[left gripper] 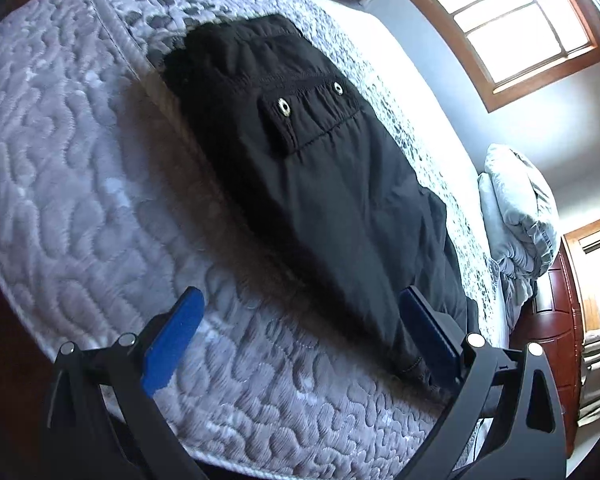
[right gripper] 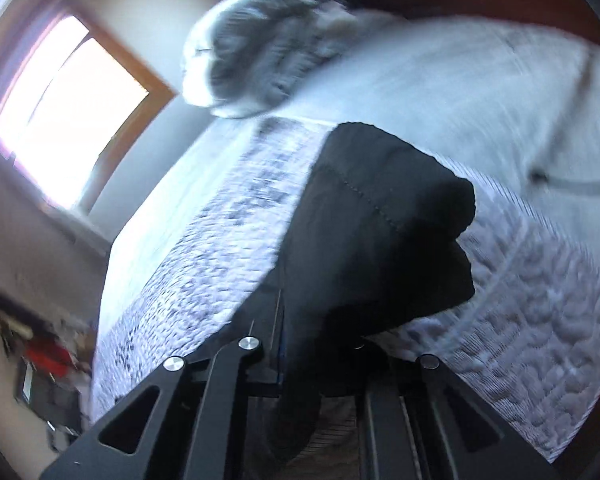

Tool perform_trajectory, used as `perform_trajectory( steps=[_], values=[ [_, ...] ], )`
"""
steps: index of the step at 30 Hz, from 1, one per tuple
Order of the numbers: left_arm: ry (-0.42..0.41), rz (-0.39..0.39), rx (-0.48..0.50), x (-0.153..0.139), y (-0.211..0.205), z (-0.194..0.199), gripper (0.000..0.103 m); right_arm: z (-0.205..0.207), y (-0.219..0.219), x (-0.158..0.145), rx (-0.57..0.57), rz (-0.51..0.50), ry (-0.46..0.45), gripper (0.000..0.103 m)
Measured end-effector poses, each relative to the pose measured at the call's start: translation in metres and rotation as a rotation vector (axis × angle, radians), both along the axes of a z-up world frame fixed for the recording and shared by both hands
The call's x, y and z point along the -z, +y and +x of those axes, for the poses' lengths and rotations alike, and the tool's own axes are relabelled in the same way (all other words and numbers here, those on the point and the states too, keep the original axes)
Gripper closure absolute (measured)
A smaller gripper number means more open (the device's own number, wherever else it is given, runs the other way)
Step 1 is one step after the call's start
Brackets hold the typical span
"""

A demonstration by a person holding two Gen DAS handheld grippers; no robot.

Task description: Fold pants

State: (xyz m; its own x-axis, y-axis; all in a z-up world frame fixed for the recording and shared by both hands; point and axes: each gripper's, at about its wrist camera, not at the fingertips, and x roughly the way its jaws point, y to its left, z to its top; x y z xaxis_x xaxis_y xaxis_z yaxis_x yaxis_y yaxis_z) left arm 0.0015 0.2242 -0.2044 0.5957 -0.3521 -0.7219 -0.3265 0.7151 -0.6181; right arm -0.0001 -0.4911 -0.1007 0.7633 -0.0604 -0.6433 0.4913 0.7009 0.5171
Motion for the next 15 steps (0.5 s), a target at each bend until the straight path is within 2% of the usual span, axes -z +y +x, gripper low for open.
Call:
perform_trajectory(
  steps=[7,11,15],
  values=[
    [-0.002,-0.010,-0.010,-0.006,0.010,-0.014,0.005,0.036,0.085,-0.053,-0.185,-0.231,-0.036,0.092],
    [-0.011,-0.020,-0.014,-0.010,0.011,-0.018,0.005,0.049,0.137,-0.065,-0.292,-0.366,-0.021,0.092],
    [-0.028,-0.021,-0.004,-0.016,0.012,-0.021,0.005,0.054,0.195,-0.065,-0.413,-0.480,-0.003,0.093]
  ],
)
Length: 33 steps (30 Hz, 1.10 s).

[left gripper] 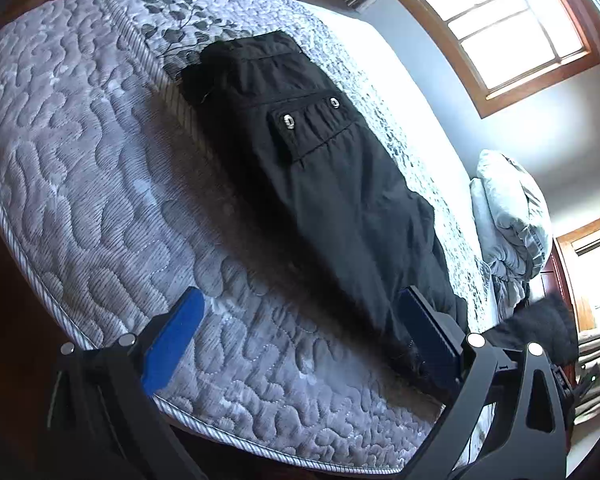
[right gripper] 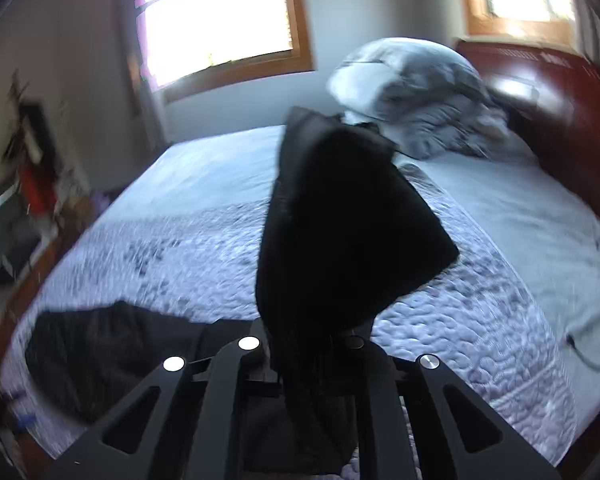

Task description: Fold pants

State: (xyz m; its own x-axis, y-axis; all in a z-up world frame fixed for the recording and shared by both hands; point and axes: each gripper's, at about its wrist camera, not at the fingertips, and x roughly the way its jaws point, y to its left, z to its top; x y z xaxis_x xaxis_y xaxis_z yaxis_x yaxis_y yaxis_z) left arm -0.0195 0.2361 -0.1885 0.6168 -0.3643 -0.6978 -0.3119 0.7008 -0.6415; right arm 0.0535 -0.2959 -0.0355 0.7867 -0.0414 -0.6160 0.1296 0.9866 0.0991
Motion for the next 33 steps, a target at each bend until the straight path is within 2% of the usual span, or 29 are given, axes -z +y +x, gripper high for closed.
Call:
perform_trajectory(
  steps=[7,13,25,33],
  values=[
    [-0.006,-0.017,0.003,-0.005,0.004,-0.002,0.005,0.009,0.071,0.027,-0.140,-0.068,0.088,0.093],
    [-0.003,-0.027,-0.015,-0.003,0.011,-0.009,0.005,0.016,0.111,0.053,-0.203,-0.111,0.171,0.092],
    [-0.004,-0.040,-0.016,-0.002,0.015,-0.011,0.005,0.016,0.147,0.055,-0.249,-0.201,0.189,0.092],
    [0.004,-0.045,-0.019,0.002,0.014,-0.010,0.005,0.016,0.164,0.076,-0.281,-0.277,0.241,0.092]
  ],
)
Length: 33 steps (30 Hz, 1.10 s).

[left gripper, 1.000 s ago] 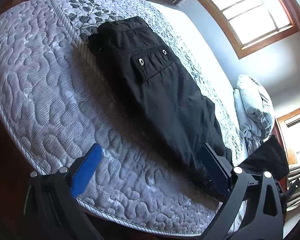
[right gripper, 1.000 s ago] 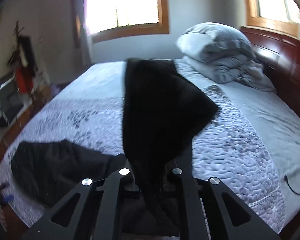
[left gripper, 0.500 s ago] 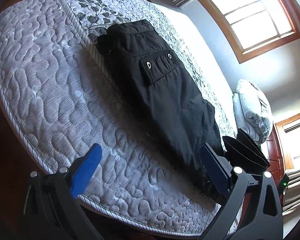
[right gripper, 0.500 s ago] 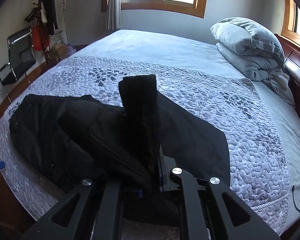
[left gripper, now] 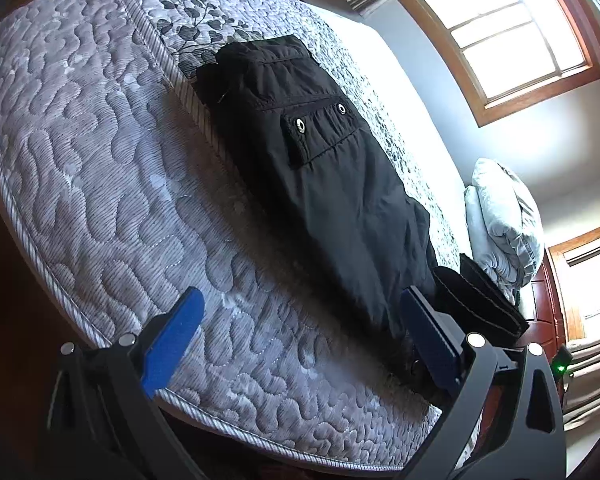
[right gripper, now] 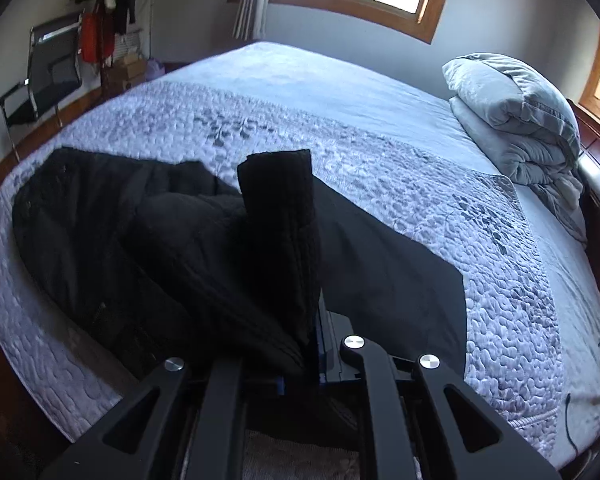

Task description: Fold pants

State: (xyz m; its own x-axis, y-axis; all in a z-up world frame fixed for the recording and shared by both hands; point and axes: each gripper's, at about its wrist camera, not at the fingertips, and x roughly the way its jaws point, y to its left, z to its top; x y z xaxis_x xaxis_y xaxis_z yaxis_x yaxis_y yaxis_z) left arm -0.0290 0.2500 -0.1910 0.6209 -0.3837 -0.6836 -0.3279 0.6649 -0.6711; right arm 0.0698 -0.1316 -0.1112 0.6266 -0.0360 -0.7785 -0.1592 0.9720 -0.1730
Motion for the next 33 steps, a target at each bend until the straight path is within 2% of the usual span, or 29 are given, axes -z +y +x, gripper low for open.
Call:
perform_trajectory(
  steps=[6,7,9,10,11,13,14,17,19,24,25,26,29,33],
  values=[
    [0.011,-0.004,0.008,0.005,-0.005,0.002,0.005,-0.009,0.021,0.032,-0.055,-0.098,0.036,0.091],
    [0.013,-0.004,0.011,0.005,-0.005,0.003,0.005,-0.010,0.023,0.037,-0.064,-0.104,0.043,0.087],
    [0.015,-0.004,0.014,0.005,-0.007,0.004,0.005,-0.014,0.024,0.046,-0.085,-0.096,0.065,0.068],
    [0.017,-0.004,0.016,0.006,-0.008,0.004,0.005,-0.017,0.025,0.050,-0.105,-0.069,0.089,0.051],
    [0.018,-0.003,0.016,0.006,-0.010,0.004,0.005,-0.020,0.025,0.050,-0.117,-0.040,0.098,0.043],
    [0.020,-0.004,0.019,0.007,-0.012,0.005,0.005,-0.029,0.020,0.047,-0.157,0.070,0.117,0.034],
    [0.021,-0.004,0.018,0.008,-0.014,0.004,0.005,-0.035,0.017,0.044,-0.173,0.144,0.133,0.034],
    [0.028,-0.008,0.014,0.011,-0.016,0.004,0.005,-0.045,-0.004,0.031,-0.166,0.345,0.142,0.034],
    [0.034,-0.016,0.008,0.014,-0.018,0.005,0.005,-0.049,-0.012,0.025,-0.144,0.386,0.118,0.034],
    [0.038,-0.028,0.019,0.018,-0.026,0.007,0.005,-0.042,0.003,0.023,-0.174,0.294,0.100,0.035],
    [0.036,-0.027,0.021,0.017,-0.028,0.007,0.005,-0.038,0.008,0.025,-0.175,0.268,0.094,0.043],
    [0.034,-0.024,0.025,0.016,-0.030,0.007,0.005,-0.034,0.011,0.026,-0.179,0.257,0.098,0.057],
    [0.034,-0.015,0.035,0.014,-0.033,0.008,0.005,-0.024,0.014,0.034,-0.180,0.274,0.129,0.073],
    [0.042,-0.012,0.027,0.016,-0.028,0.007,0.005,-0.031,0.019,0.027,-0.208,0.275,0.119,0.084]
  ],
)
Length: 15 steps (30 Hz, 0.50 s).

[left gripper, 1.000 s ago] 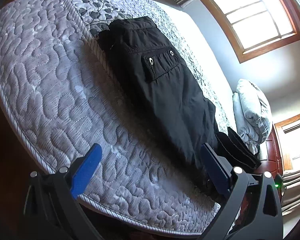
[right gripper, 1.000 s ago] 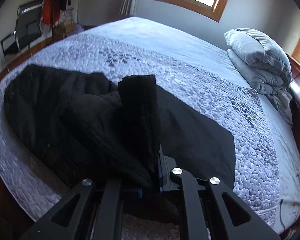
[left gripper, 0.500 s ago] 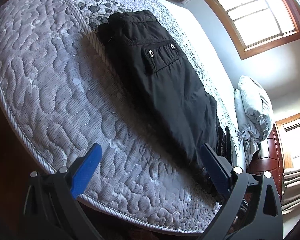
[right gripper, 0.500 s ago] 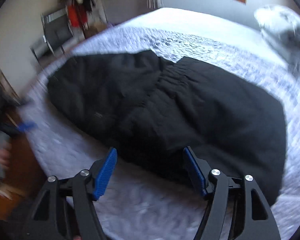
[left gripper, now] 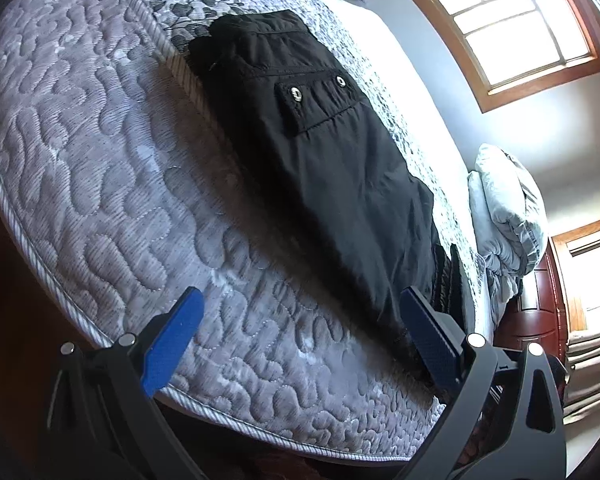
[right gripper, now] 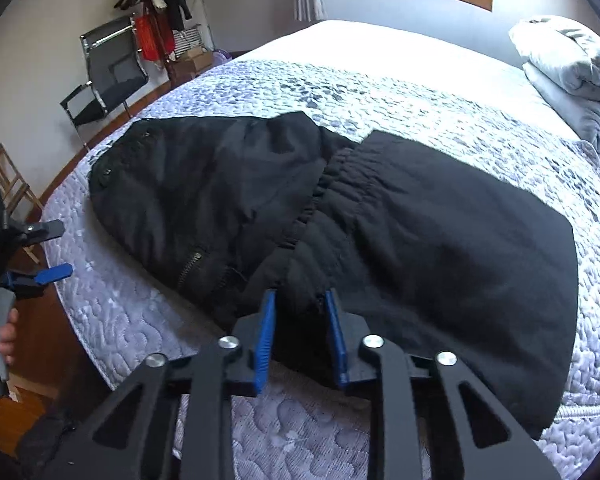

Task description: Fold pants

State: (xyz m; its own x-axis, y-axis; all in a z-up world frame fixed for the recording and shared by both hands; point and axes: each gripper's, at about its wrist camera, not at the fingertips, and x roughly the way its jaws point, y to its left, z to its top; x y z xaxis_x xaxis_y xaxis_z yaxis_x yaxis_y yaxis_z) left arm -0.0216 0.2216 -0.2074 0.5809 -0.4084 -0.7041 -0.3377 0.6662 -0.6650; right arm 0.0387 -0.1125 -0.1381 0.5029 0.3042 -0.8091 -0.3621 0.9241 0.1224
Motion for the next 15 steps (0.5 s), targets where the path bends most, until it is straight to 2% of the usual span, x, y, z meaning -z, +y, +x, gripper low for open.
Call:
perform_trajectory(
  steps=[3,6,9,11,15],
  values=[
    [0.010,-0.015,-0.016,0.004,0.003,-0.001,0.005,-0.009,0.005,-0.003,-0.040,0.008,-0.001,0.085],
    [0.016,-0.022,-0.014,0.007,0.000,0.000,0.005,-0.007,0.013,0.014,-0.053,-0.031,0.037,0.085],
    [0.015,-0.019,0.010,0.007,-0.007,-0.001,0.005,-0.005,0.014,0.028,-0.047,-0.021,0.054,0.084],
    [0.012,-0.007,0.022,0.006,-0.010,-0.001,0.005,-0.004,0.010,0.029,-0.052,0.031,0.082,0.061],
    [0.024,-0.008,0.032,0.006,-0.015,0.000,0.005,-0.007,-0.007,0.018,-0.031,0.114,0.094,0.060]
  ],
)
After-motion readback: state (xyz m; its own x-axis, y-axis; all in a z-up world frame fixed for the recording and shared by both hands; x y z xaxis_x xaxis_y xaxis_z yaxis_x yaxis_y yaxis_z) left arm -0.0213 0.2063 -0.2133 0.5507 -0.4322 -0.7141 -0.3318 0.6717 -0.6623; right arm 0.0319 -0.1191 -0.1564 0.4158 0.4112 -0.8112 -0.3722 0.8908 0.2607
